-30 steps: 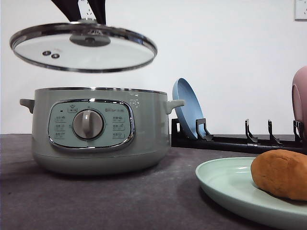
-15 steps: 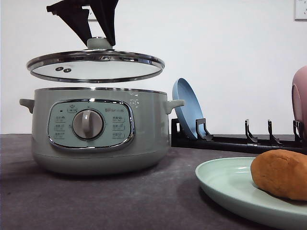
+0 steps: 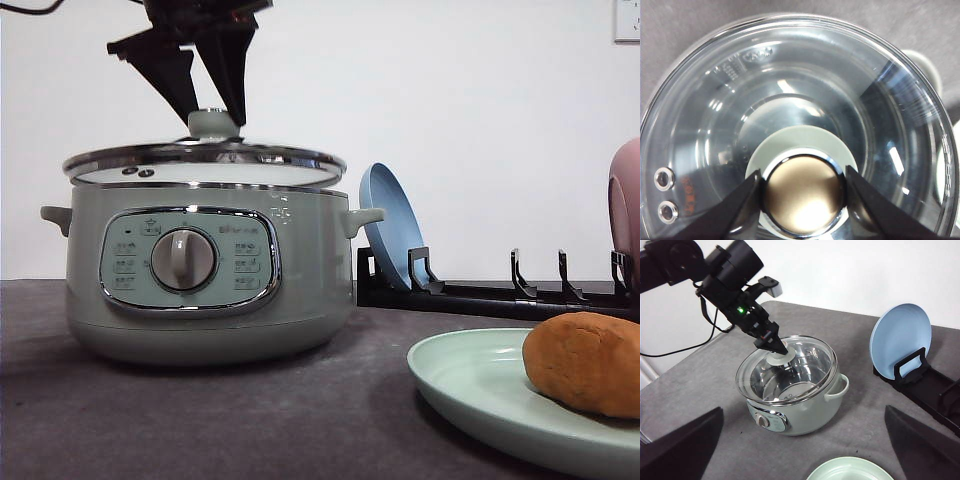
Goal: Transfer potato from steamer to green plate
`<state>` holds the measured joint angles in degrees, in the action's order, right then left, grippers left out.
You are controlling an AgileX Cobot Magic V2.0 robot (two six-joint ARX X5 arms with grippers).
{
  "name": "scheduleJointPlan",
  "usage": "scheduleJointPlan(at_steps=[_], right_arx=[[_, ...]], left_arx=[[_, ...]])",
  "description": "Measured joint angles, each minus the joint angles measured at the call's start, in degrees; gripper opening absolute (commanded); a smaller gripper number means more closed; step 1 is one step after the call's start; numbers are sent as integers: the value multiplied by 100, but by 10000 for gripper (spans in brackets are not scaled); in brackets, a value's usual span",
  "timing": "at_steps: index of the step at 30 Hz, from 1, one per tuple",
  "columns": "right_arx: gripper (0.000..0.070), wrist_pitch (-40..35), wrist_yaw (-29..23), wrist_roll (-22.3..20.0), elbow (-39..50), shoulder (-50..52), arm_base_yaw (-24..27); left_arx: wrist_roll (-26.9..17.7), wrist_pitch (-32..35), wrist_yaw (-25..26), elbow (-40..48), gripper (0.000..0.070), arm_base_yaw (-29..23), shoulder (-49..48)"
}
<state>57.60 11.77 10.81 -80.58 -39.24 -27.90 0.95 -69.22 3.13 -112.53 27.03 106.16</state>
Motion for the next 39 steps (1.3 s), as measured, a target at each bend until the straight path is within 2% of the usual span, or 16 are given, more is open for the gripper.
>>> scheduleJointPlan(at_steps=[7,30,33,34,36,39], right_arx=[[653,0,0,2,0,0,0],[653,0,0,11,0,-2,0],[653,0,0,11,0,-2,0],[653,0,0,11,0,-2,0],[653,0,0,11,0,-2,0],[653,0,0,11,0,-2,0]], left_arx=[[-2,54,-224,0,4,52,90],[-59,170,-301,0,16,50,158],[-56,167,-301,0,75,50,158],[-55,166,-301,0,138,50,158],[-46,165,-301,0,309,48,158],[-24,164,-310,0,606,46,169]])
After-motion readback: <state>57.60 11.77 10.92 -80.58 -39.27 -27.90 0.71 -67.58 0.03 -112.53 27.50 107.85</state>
